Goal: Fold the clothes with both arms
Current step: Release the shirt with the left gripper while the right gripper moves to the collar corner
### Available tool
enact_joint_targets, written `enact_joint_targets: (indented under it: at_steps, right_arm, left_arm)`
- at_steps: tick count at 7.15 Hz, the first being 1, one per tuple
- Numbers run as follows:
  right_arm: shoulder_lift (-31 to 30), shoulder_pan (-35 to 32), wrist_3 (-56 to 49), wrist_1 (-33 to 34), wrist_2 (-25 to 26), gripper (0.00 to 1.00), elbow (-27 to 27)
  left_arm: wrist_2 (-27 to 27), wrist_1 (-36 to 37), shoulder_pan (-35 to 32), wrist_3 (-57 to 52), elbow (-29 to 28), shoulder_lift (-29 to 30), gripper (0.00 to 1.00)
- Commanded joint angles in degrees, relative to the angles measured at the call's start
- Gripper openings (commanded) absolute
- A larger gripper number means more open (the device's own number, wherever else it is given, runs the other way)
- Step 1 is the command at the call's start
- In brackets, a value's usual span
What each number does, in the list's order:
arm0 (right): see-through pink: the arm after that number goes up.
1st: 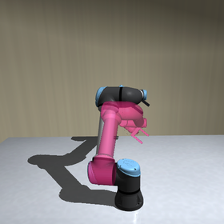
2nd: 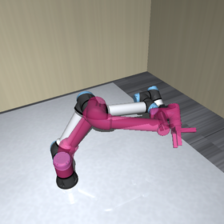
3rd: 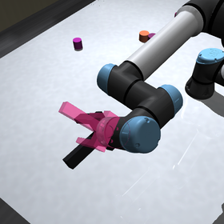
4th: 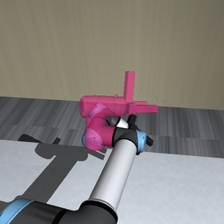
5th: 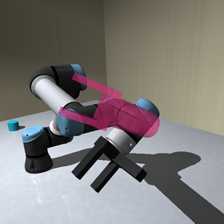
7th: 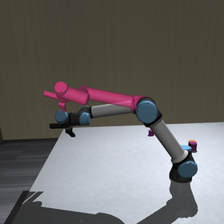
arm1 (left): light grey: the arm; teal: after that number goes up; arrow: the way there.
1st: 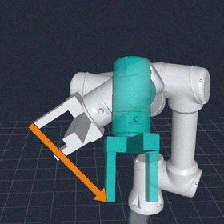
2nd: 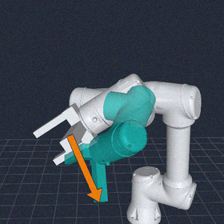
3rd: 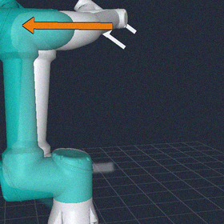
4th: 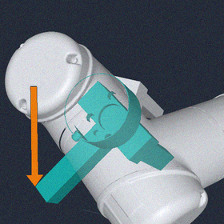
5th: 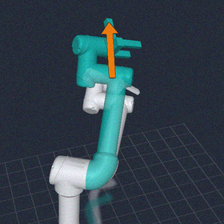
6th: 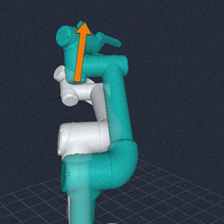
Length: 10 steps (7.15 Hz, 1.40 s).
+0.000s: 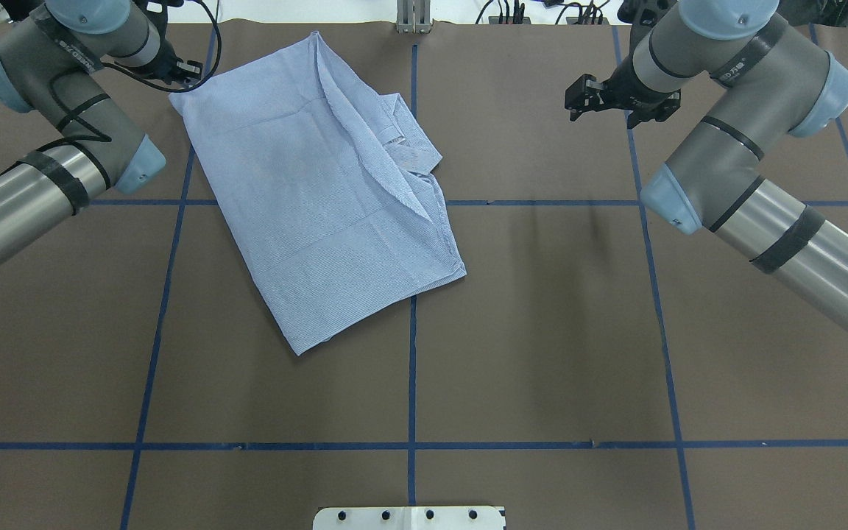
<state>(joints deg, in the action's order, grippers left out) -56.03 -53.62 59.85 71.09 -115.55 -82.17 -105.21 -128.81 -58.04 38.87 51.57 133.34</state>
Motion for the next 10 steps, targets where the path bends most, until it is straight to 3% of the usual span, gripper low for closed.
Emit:
enact_joint_targets:
  at_steps: [1, 2, 3, 4, 6, 9, 10]
  right_arm:
    - [2.84, 3.06, 4.90, 0.54, 1.98, 1.00, 0.25]
    - [4.60, 5.43, 8.84, 1.24, 4.17, 1.00, 0.25]
    - [7.83, 8.15, 11.40, 5.86, 6.54, 1.00, 0.25]
    - [11.08, 10.87, 15.78, 9.91, 7.95, 1.00, 0.60]
    - [13.47, 15.98, 27.18, 10.21, 11.47, 0.97, 1.48]
    - [12.62, 20.38, 38.12, 13.37, 11.66, 0.81, 0.70]
    - [11.65, 22.05, 41.28, 12.59, 14.36, 0.78, 0.43]
  left_arm:
    - [-6.09, -2.15, -4.33, -6.40, 2.72, -3.32, 1.00]
    - [-11.54, -2.15, -5.66, -6.96, 7.27, -6.83, 1.00]
    - [-12.64, -2.06, -5.76, -6.96, 11.58, -10.08, 1.00]
    - [-12.65, -2.15, -5.68, -6.79, 12.58, -10.98, 1.00]
    - [-12.56, -2.41, -5.42, -6.17, 12.68, -11.08, 1.00]
    - [-12.47, -2.68, -5.15, -5.47, 13.81, -11.87, 1.00]
    - [-12.47, -2.68, -5.06, -4.51, 14.08, -12.39, 1.00]
